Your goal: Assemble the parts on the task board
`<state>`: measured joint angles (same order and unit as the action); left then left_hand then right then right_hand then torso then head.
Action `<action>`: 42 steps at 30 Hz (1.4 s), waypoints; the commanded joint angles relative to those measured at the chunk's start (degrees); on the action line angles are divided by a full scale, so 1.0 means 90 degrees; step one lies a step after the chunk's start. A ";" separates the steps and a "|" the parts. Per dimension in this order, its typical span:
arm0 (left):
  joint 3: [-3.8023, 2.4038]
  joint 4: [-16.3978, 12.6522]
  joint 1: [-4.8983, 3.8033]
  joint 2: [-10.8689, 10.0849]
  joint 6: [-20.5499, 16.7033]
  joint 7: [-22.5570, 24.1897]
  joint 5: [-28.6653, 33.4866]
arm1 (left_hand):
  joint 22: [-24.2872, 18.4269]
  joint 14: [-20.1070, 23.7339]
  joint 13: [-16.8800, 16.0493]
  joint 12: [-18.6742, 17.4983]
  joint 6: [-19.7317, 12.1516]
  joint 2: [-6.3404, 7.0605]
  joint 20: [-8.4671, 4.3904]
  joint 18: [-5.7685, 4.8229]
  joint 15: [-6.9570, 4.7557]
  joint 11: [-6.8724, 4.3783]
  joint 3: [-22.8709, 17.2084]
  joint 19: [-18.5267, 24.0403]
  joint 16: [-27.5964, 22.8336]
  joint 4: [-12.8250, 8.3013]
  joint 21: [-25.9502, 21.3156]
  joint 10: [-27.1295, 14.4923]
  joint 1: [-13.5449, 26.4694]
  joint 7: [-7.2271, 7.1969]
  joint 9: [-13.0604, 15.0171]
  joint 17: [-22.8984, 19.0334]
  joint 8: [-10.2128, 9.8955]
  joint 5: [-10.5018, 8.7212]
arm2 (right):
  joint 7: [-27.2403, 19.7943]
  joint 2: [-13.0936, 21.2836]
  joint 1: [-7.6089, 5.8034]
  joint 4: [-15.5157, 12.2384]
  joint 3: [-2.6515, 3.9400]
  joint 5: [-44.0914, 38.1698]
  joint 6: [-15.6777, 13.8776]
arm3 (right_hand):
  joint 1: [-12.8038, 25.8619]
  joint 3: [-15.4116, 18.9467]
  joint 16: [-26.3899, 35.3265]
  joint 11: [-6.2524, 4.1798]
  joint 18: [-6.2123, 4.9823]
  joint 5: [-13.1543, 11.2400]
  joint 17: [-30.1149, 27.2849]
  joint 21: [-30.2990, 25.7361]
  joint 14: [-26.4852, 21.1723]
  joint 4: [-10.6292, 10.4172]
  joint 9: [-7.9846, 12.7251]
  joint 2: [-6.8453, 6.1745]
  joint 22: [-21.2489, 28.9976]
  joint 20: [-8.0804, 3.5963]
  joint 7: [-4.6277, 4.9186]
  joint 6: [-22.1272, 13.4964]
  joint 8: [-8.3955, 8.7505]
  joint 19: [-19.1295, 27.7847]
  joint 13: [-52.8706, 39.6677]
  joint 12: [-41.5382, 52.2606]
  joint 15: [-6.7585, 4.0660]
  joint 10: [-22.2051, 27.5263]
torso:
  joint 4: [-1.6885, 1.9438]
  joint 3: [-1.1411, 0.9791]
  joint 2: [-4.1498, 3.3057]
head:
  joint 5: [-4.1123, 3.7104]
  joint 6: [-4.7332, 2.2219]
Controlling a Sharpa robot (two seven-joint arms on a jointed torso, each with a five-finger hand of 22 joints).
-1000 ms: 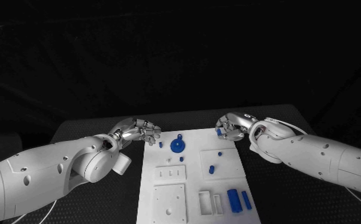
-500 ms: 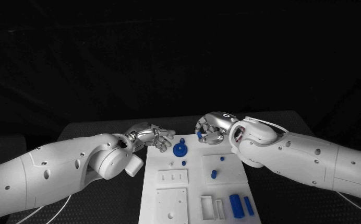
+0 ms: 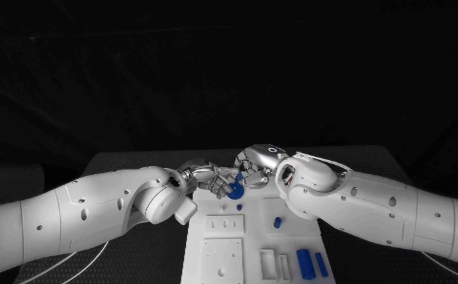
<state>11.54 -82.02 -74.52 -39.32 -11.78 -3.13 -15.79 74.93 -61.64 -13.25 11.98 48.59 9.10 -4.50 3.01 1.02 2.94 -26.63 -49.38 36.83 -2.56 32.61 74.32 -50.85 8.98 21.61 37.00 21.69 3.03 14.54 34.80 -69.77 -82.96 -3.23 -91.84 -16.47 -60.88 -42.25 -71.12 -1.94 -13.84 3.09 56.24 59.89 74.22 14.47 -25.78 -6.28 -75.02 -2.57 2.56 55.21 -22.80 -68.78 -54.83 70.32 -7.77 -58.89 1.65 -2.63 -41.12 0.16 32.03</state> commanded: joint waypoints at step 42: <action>-0.0008 -0.0040 -0.0016 0.0003 -0.0116 -0.0112 0.0049 | 0.0128 0.0080 -0.0131 -0.0006 0.0157 -0.0540 -0.0037 0.0051 -0.0026 0.0010 0.0060 0.0096 0.0092 -0.0198 0.0133 -0.0024 -0.0326 -0.0045 0.0010 0.0067 0.0009 -0.0016 | 0.0137 -0.0212 0.0054 -0.0168 -0.0012 -0.0140 0.0305 | 0.0066 -0.0086 0.0045 -0.0005 -0.0129 -0.0033 0.0002 0.0013 0.0040 -0.0006 -0.0254 -0.0006 -0.0042 -0.0005 0.0187 0.0628 -0.0103 -0.0065 0.0010 -0.0049 -0.0019 -0.0064 | -0.0010 0.0005 -0.0001 | 0.0030 0.0057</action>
<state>11.64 -82.17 -74.51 -39.43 -12.66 -5.28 -16.15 74.90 -61.42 -14.39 11.98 49.64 4.66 -4.92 3.05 0.81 2.95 -26.10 -48.93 37.28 -4.09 33.49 74.31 -53.87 8.57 21.68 37.54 21.77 3.04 16.36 33.15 -69.46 -84.17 -3.24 -92.87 -15.17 -60.62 -42.71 -70.89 -2.15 -14.01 3.09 56.21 59.87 74.21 14.32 -25.79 -6.34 -75.02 -2.75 2.55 55.22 -22.81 -68.99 -54.84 70.10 -7.75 -59.10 1.60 -2.58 -41.16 0.39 32.54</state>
